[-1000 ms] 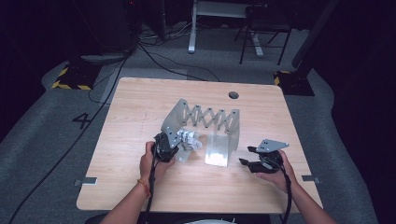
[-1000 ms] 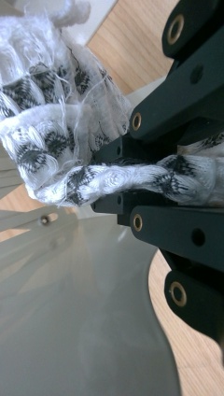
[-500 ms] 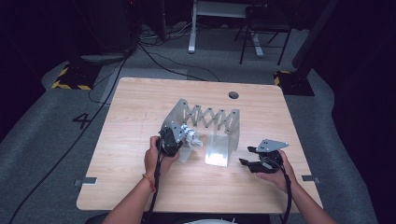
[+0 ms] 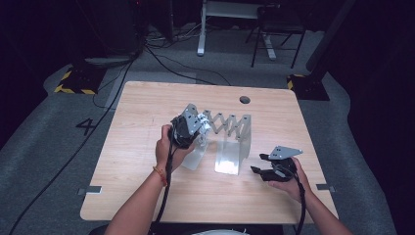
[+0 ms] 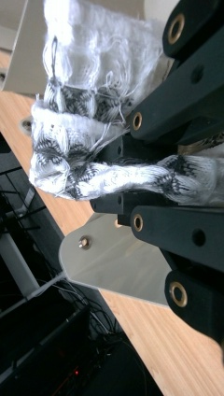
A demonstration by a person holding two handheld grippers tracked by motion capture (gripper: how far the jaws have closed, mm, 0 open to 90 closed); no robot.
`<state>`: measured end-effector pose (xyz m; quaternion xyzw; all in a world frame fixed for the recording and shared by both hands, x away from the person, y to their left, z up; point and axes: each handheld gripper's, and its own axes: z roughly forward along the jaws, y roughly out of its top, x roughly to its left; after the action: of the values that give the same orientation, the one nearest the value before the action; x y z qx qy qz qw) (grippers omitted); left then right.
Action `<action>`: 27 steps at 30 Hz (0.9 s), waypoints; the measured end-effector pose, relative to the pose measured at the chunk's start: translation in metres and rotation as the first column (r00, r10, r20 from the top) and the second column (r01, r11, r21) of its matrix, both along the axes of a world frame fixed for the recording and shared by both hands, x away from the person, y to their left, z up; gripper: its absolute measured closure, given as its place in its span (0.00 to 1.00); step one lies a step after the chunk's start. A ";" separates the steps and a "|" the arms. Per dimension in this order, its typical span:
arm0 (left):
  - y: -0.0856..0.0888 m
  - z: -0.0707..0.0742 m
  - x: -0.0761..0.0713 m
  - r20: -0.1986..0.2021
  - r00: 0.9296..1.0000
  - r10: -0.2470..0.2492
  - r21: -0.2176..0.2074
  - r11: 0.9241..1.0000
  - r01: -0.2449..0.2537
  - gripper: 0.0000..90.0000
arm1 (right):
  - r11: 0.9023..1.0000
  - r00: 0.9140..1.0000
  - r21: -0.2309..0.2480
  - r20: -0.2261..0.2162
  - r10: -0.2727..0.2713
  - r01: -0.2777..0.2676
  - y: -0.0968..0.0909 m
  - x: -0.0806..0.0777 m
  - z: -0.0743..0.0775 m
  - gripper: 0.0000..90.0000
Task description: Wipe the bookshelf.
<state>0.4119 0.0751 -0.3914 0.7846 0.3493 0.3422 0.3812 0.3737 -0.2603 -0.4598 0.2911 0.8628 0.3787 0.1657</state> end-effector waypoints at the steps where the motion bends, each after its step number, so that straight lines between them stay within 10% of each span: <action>1: -0.001 -0.001 0.001 -0.008 1.000 0.001 -0.006 1.000 -0.001 0.89 | 1.000 1.000 -0.001 0.000 0.001 -0.001 0.000 0.000 0.000 0.43; 16: -0.018 -0.060 -0.005 -0.093 0.994 -0.062 0.149 0.986 0.075 0.89 | 1.000 1.000 0.006 0.010 -0.003 0.002 0.000 -0.001 0.001 0.43; 27: -0.015 -0.081 -0.010 -0.135 0.988 -0.072 0.152 0.984 0.092 0.89 | 1.000 1.000 0.001 0.001 0.005 -0.005 0.001 -0.001 0.000 0.43</action>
<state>0.4015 0.0601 -0.4723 0.8464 0.3124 0.3013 0.3085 0.3730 -0.2593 -0.4595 0.2889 0.8631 0.3798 0.1653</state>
